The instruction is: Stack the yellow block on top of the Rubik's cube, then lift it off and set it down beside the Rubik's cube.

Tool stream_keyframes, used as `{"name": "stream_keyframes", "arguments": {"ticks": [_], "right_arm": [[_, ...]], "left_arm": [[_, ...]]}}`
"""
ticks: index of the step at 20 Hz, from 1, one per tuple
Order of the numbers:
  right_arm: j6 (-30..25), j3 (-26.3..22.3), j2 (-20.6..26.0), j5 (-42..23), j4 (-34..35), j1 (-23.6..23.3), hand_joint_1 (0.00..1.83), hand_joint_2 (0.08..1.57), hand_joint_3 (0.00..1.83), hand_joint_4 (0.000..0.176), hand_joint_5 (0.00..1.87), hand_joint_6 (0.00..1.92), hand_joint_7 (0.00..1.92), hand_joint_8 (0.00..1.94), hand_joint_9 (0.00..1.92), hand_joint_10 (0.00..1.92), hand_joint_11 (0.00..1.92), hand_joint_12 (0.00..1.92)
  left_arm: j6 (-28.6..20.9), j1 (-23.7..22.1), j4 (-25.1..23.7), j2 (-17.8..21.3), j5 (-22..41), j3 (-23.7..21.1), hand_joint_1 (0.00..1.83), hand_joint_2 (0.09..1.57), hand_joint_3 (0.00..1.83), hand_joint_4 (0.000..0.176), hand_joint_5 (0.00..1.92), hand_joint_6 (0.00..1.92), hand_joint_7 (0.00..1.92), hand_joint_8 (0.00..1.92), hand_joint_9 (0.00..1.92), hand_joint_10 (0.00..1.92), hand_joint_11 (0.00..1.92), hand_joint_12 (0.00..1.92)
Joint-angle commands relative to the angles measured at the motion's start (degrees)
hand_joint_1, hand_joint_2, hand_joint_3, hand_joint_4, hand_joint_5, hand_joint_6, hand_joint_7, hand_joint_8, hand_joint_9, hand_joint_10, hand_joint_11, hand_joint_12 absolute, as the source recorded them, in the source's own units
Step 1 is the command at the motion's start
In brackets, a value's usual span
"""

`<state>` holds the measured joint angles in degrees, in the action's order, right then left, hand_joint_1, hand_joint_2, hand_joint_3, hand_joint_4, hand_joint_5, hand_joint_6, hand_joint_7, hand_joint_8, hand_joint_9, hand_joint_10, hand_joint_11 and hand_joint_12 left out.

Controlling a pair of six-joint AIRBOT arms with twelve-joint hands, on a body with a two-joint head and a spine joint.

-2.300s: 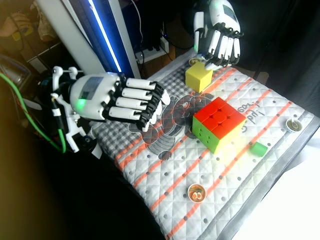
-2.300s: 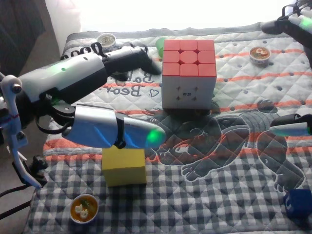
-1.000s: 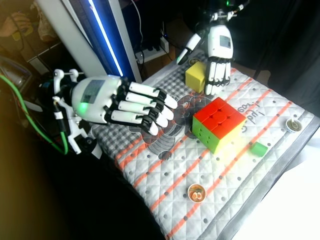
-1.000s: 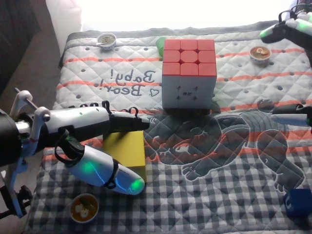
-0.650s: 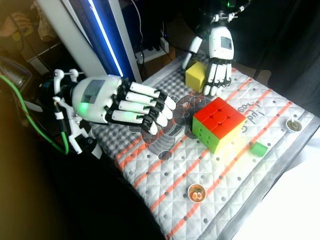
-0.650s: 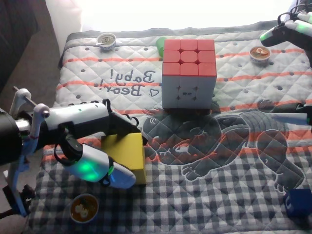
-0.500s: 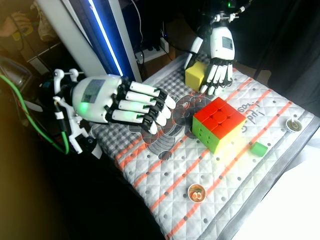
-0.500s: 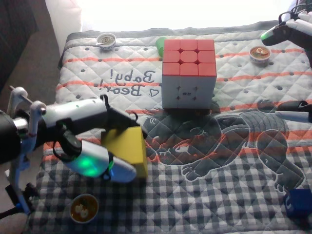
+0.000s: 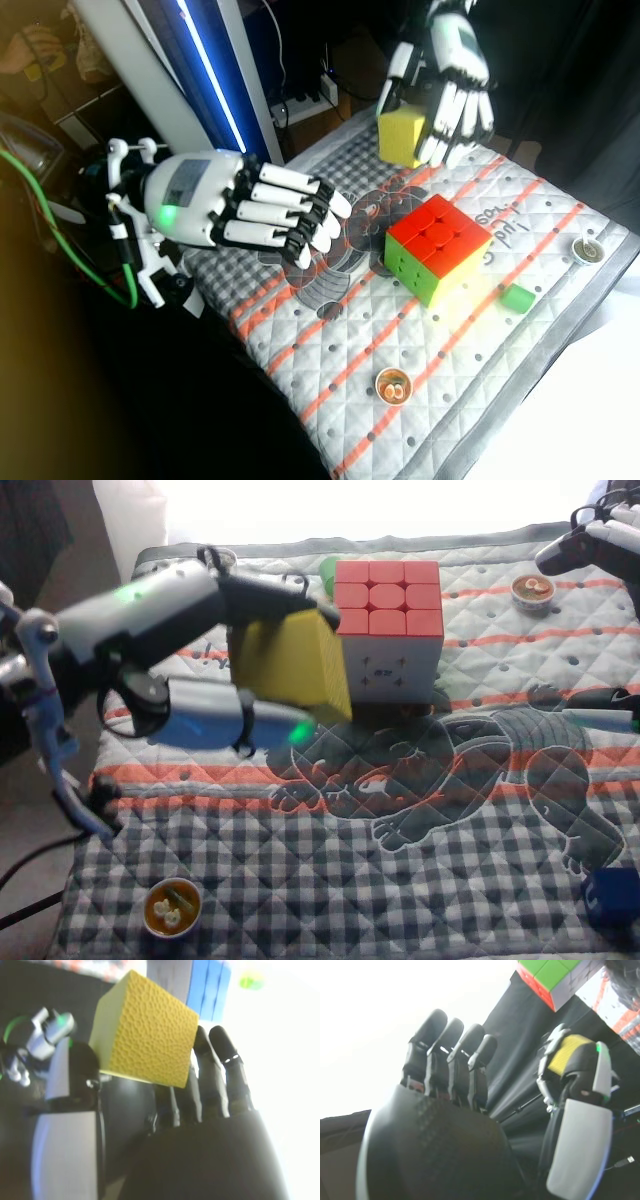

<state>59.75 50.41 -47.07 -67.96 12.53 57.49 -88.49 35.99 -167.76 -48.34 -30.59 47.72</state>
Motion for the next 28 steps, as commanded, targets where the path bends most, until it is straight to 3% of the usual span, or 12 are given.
{"name": "stream_keyframes", "arguments": {"ticks": [1, 2, 3, 5, 7, 9, 15, 18, 20, 21, 26, 28], "right_arm": [[-0.29, 0.29, -0.09, -7.18, -0.39, -0.43, 1.03, 0.85, 0.42, 0.000, 0.30, 0.80, 0.22, 0.99, 0.05, 1.23, 0.00, 1.66], [-0.29, 0.33, -0.16, -7.18, -0.39, -0.43, 1.03, 0.85, 0.41, 0.000, 0.30, 0.79, 0.23, 0.97, 0.06, 1.22, 0.00, 1.66], [-0.29, 0.37, -0.22, -7.18, -0.38, -0.43, 1.02, 0.86, 0.40, 0.000, 0.30, 0.77, 0.21, 0.94, 0.04, 1.19, 0.00, 1.63], [-0.29, 0.53, -0.52, -7.17, -0.38, -0.44, 1.00, 0.87, 0.38, 0.000, 0.30, 0.74, 0.22, 0.88, 0.03, 1.16, 0.00, 1.66], [-0.29, 0.64, -0.74, -7.17, -0.39, -0.44, 0.99, 0.87, 0.39, 0.000, 0.31, 0.74, 0.22, 0.93, 0.03, 1.21, 0.00, 1.69], [-0.29, 0.81, -0.99, -7.17, -0.41, -0.44, 0.95, 0.88, 0.38, 0.000, 0.32, 0.72, 0.24, 0.90, 0.03, 1.18, 0.00, 1.67], [-0.30, 1.11, -1.41, -7.14, -0.51, -0.45, 0.98, 0.91, 0.32, 0.000, 0.37, 0.64, 0.30, 0.84, 0.10, 1.13, 0.00, 1.64], [-0.30, 1.30, -1.59, -7.14, -0.55, -0.45, 0.97, 0.99, 0.19, 0.000, 0.36, 0.55, 0.29, 0.78, 0.07, 1.11, 0.00, 1.61], [-0.38, 1.37, -1.59, -7.14, -0.55, -0.48, 0.97, 0.99, 0.17, 0.000, 0.36, 0.55, 0.27, 0.80, 0.05, 1.13, 0.00, 1.63], [-0.38, 1.46, -1.70, -7.14, -0.57, -0.51, 0.99, 0.97, 0.20, 0.000, 0.31, 0.65, 0.18, 0.96, 0.00, 1.20, 0.00, 1.70], [-0.38, 1.57, -1.75, -7.13, -0.58, -0.52, 0.91, 0.93, 0.31, 0.000, 0.23, 0.83, 0.14, 1.11, 0.00, 1.27, 0.00, 1.75], [-0.39, 1.61, -1.75, -7.13, -0.59, -0.52, 0.95, 0.89, 0.38, 0.000, 0.21, 0.86, 0.12, 1.07, 0.00, 1.20, 0.00, 1.73]], "left_arm": [[-0.36, -1.69, -1.57, 0.02, -9.70, 0.12, 0.95, 1.25, 0.00, 0.066, 0.74, 1.37, 0.64, 0.01, 0.21, 0.55, 0.00, 1.12], [-0.36, -3.05, -2.11, -0.53, -9.97, 0.73, 0.95, 1.25, 0.00, 0.077, 0.73, 1.38, 0.63, 0.01, 0.20, 0.50, 0.00, 1.01], [-0.36, -4.58, -2.37, -1.41, -9.92, 1.74, 1.01, 1.24, 0.00, 0.000, 0.74, 1.36, 0.62, 0.01, 0.22, 0.48, 0.00, 0.97], [-0.37, -8.03, -1.77, -4.01, -8.34, 4.77, 1.05, 1.24, 0.00, 0.000, 0.76, 1.34, 0.61, 0.00, 0.24, 0.48, 0.00, 1.14], [-0.38, -10.24, -0.30, -7.04, -6.49, 8.19, 1.09, 1.24, 0.00, 0.000, 0.75, 1.35, 0.66, 0.03, 0.22, 0.70, 0.00, 1.52], [-0.39, -11.77, 0.70, -9.56, -4.38, 11.12, 1.10, 1.21, 0.00, 0.000, 0.80, 1.28, 0.70, 0.07, 0.18, 0.90, 0.00, 1.70], [-0.40, -14.85, 3.87, -17.97, 3.33, 20.37, 1.05, 1.18, 0.00, 0.000, 0.86, 1.19, 0.71, 0.08, 0.30, 0.60, 0.00, 1.44], [-0.41, -15.02, 5.12, -20.07, 4.71, 22.58, 1.12, 1.17, 0.00, 0.000, 0.88, 1.14, 0.72, 0.08, 0.32, 0.62, 0.00, 1.54], [-0.42, -15.11, 5.95, -21.42, 6.09, 24.18, 1.13, 1.17, 0.00, 0.000, 0.88, 1.15, 0.74, 0.07, 0.27, 0.61, 0.00, 1.43], [-0.42, -15.11, 6.20, -21.99, 6.95, 24.85, 1.11, 1.19, 0.00, 0.000, 0.83, 1.22, 0.68, 0.02, 0.25, 0.47, 0.00, 1.24], [-0.41, -15.16, 5.80, -22.73, 8.03, 25.28, 1.11, 1.20, 0.00, 0.000, 0.82, 1.23, 0.58, 0.00, 0.25, 0.26, 0.00, 1.13], [-0.41, -15.17, 5.83, -23.01, 8.29, 25.56, 1.02, 1.22, 0.00, 0.000, 0.77, 1.31, 0.52, 0.00, 0.25, 0.23, 0.00, 1.22]]}}
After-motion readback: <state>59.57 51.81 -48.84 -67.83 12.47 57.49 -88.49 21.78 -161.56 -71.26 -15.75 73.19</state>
